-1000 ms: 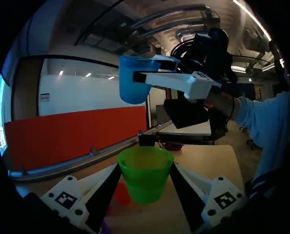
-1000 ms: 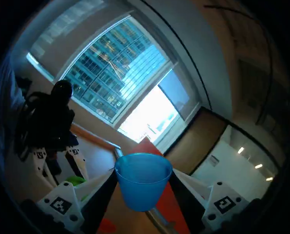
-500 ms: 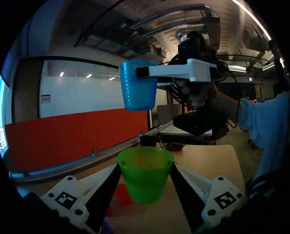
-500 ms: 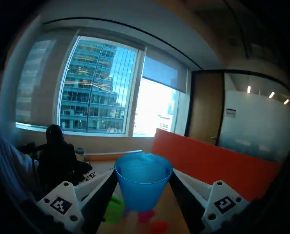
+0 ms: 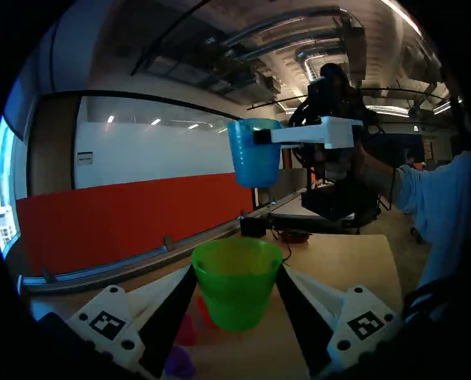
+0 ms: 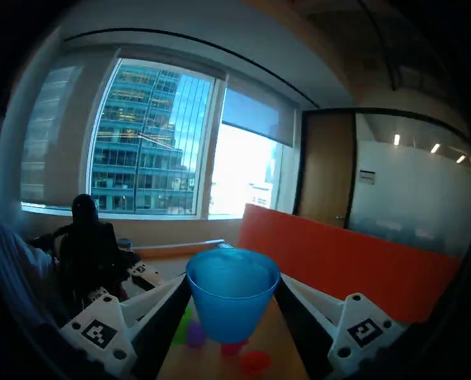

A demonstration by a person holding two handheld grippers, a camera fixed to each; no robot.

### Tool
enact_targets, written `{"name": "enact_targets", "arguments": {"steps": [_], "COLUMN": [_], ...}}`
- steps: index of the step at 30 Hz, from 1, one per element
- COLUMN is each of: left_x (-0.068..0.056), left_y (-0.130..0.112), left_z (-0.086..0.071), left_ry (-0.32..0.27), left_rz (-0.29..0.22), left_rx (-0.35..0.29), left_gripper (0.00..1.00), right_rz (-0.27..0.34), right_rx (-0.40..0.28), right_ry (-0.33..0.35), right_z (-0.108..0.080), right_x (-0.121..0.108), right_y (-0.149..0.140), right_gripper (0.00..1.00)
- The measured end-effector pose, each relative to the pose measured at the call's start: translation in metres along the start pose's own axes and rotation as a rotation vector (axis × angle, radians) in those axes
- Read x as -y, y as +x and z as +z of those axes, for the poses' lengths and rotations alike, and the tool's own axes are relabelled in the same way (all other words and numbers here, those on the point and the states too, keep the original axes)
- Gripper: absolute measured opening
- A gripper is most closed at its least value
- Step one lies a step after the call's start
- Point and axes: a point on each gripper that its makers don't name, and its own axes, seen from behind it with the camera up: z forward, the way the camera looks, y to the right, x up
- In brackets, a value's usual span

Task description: Pour water

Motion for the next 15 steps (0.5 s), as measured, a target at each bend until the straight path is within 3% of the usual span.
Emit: {"name": "enact_targets", "arguments": {"steps": [6, 15], "left_x": [0.012, 0.018], "left_y": [0.002, -0.001], "left_z": [-0.011, -0.018], "left_ry": [0.027, 0.042], "left_rz": [-0.001, 0.005], "left_rx": [0.005, 0.023], "left_gripper": [0.85, 0.85], "right_rz": [0.019, 0.013], "right_rx": [0.005, 0.013], "right_ry": [-0.026, -0.059], "right_z": [-0.012, -0.027], "right_x": [-0.011, -0.019], "right_y": [-0.014, -0.034], "right_gripper": [0.90, 0.90]}}
